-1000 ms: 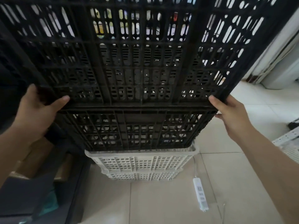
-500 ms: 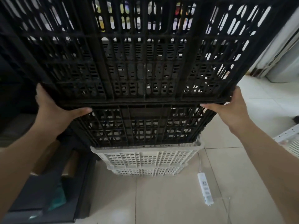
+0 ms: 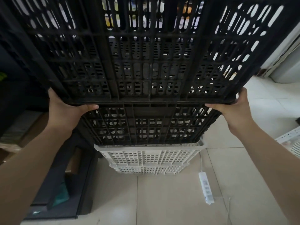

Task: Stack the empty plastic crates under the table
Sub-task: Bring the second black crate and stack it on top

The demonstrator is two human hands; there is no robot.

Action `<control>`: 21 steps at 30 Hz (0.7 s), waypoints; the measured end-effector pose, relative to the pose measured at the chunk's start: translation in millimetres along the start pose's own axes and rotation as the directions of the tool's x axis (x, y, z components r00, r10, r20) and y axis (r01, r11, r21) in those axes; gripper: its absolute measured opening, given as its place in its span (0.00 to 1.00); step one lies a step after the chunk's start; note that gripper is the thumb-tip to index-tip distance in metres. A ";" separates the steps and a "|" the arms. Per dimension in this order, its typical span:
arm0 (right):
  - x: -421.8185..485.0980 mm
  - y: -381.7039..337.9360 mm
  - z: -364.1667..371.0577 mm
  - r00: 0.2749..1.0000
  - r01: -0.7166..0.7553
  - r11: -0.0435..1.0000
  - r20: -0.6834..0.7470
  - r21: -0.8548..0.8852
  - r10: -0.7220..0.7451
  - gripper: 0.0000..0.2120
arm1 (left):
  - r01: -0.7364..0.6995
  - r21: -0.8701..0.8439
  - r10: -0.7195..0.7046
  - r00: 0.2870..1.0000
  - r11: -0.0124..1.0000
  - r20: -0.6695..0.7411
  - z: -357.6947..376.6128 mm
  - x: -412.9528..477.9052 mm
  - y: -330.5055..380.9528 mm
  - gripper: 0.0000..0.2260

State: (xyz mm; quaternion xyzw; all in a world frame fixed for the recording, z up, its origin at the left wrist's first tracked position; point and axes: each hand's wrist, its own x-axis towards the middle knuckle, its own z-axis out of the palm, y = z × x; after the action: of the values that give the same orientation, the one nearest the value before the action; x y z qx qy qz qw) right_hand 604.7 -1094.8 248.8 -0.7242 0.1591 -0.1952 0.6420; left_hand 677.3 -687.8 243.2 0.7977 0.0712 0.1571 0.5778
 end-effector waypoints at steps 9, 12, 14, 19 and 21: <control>-4.6 -3.8 -28.4 1.000 -0.008 1.000 0.000 0.029 0.008 0.44 | -0.027 -0.036 0.029 0.998 0.999 0.049 12.6 -3.4 -0.4 0.45; -10.7 1.0 -29.9 1.000 0.001 1.000 0.018 -0.007 -0.001 0.44 | -0.036 -0.014 0.037 0.998 0.999 0.053 11.9 -16.1 -4.7 0.44; -11.2 5.0 -31.1 1.000 0.007 1.000 0.027 -0.024 -0.007 0.43 | -0.038 -0.004 0.038 0.998 0.999 0.053 11.2 -19.9 -5.7 0.45; -17.5 24.8 -25.8 0.998 -0.058 0.998 -0.002 0.013 0.058 0.58 | 0.003 -0.004 -0.003 0.999 1.000 0.042 10.0 -21.8 -8.8 0.49; -33.4 46.3 -20.8 0.990 -0.139 0.990 -0.011 -0.021 0.139 0.62 | 0.073 -0.014 -0.072 0.995 0.997 0.066 12.2 -35.7 -23.2 0.54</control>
State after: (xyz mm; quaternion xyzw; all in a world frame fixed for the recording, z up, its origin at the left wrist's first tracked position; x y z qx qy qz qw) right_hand 566.4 -1102.5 202.3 -0.7173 0.2143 -0.1516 0.6454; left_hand 649.4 -701.8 211.8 0.7945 0.0801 0.1104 0.5918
